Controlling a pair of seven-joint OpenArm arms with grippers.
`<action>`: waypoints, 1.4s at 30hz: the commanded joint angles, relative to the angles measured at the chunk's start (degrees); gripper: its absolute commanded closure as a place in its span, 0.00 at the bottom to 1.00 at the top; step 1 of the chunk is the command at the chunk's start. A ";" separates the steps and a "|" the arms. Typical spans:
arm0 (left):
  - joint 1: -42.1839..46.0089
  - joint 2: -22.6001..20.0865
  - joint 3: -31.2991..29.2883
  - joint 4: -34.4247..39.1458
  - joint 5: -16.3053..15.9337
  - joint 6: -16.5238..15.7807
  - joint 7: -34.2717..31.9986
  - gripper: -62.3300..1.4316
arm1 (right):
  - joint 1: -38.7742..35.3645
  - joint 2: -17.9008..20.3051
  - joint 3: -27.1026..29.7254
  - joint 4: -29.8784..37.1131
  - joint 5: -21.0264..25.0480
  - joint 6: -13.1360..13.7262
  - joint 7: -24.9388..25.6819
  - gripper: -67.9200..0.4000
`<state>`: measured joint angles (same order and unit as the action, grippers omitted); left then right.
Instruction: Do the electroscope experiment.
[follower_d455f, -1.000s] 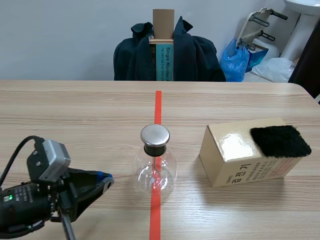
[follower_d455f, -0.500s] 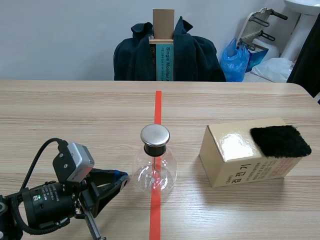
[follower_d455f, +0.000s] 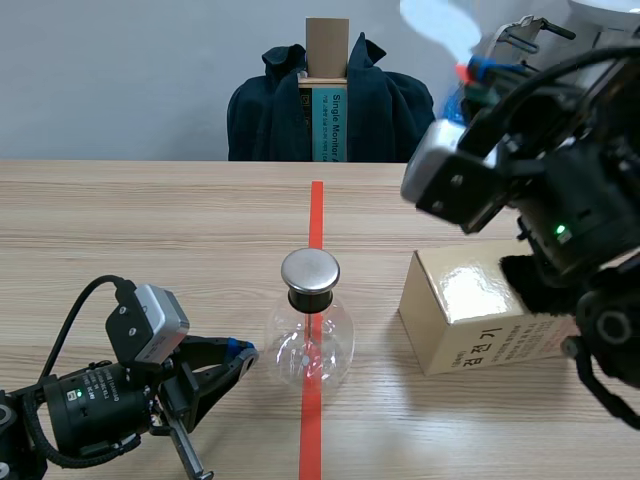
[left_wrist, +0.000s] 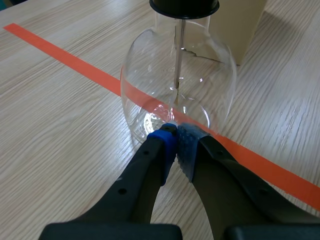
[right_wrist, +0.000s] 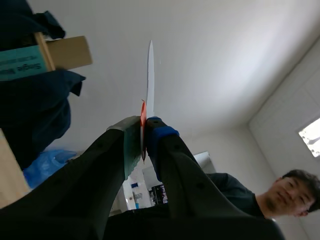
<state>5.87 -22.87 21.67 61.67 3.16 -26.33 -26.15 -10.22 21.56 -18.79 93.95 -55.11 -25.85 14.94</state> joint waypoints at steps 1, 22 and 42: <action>-0.17 0.13 -0.31 0.90 -0.46 0.15 -0.90 0.93 | 0.52 -0.15 -0.04 -0.22 -0.90 -0.92 -0.17 0.98; -0.17 0.13 -0.31 0.90 -0.31 0.15 0.20 0.93 | -9.07 -0.26 -4.11 -5.31 -7.23 -1.53 1.55 0.98; -0.17 0.15 -0.31 0.90 -0.31 0.15 0.22 0.93 | -9.94 -0.20 -4.11 -7.08 -12.72 -2.10 2.67 0.98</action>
<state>5.87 -22.87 21.67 61.69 3.25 -26.33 -25.15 -20.69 20.67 -23.33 86.39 -67.75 -26.74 16.93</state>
